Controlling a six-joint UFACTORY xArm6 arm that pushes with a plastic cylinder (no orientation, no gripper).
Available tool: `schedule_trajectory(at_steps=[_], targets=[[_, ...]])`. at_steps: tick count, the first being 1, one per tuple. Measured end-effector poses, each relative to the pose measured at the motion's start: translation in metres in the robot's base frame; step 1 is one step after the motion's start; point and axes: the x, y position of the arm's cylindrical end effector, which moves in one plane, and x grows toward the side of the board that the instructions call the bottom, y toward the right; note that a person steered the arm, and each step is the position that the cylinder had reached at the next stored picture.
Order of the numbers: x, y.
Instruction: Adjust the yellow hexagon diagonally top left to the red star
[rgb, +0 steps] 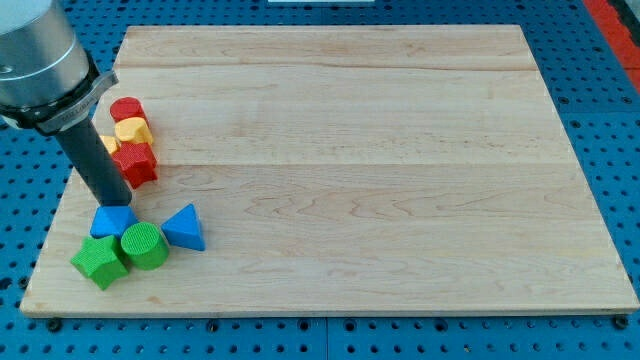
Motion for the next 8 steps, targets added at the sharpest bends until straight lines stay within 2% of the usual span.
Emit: schedule_trajectory(at_steps=[2,3,4,5,6,7,8], targets=[[-0.032,0.029],[-0.034,0.03],[-0.003,0.024],[-0.026,-0.028],[-0.053,-0.037],[-0.064,-0.036],[-0.053,-0.064]])
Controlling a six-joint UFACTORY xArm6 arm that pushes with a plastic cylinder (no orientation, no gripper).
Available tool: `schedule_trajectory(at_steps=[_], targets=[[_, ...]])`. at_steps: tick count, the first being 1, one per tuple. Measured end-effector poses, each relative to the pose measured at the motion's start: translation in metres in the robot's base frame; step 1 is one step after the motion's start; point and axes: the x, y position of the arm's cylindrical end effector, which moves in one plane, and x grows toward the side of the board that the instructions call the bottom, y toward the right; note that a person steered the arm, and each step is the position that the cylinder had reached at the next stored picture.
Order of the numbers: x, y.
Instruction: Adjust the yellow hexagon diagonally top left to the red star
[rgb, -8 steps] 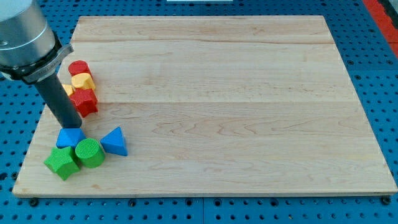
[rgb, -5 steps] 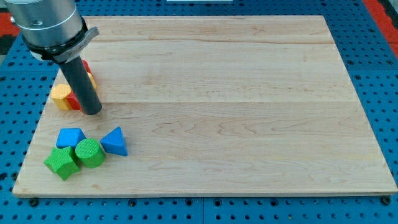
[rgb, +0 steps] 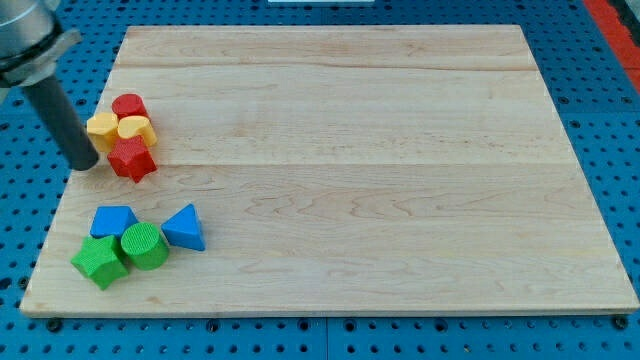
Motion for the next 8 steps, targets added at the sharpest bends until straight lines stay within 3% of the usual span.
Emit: schedule_trajectory(at_steps=[4,8], targets=[[-0.069,-0.017],[-0.078,-0.016]])
